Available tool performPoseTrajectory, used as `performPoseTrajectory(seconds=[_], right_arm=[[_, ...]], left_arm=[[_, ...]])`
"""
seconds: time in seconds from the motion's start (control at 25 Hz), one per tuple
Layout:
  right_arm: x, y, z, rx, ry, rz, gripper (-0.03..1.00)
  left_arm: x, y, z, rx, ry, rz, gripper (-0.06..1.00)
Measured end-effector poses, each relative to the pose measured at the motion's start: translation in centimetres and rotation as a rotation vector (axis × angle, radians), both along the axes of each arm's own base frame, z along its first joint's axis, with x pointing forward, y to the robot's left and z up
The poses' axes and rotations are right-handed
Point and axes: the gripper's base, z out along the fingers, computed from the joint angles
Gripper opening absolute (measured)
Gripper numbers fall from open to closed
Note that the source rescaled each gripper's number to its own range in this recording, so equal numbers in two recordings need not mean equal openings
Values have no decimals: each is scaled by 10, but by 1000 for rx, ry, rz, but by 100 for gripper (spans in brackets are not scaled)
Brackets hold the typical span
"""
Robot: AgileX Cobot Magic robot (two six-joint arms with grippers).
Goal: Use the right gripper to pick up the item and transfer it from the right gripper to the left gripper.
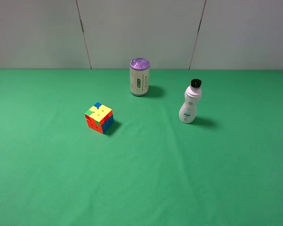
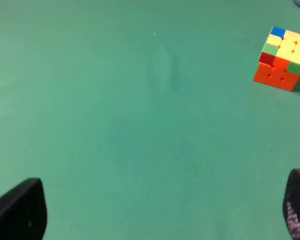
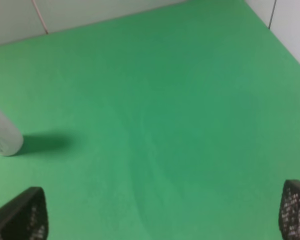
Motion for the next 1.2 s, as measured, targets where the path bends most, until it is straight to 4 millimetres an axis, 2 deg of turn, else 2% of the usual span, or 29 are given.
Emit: performPoseTrajectory(seconds=[0.8, 0.92, 1.0, 1.08, 1.2], right_arm=[[3, 5, 0, 57, 9, 36, 100], [18, 3, 2, 69, 98, 34, 100], [35, 2, 8, 79, 184, 31, 100], [54, 0, 16, 88, 262, 36, 100], [93, 0, 26, 134, 396, 63, 100]], left_arm=[[0, 0, 0, 0, 0, 0, 99], [0, 0, 0, 0, 0, 0, 99], [0, 0, 0, 0, 0, 0, 99], [0, 0, 0, 0, 0, 0, 99], [0, 0, 0, 0, 0, 0, 99]])
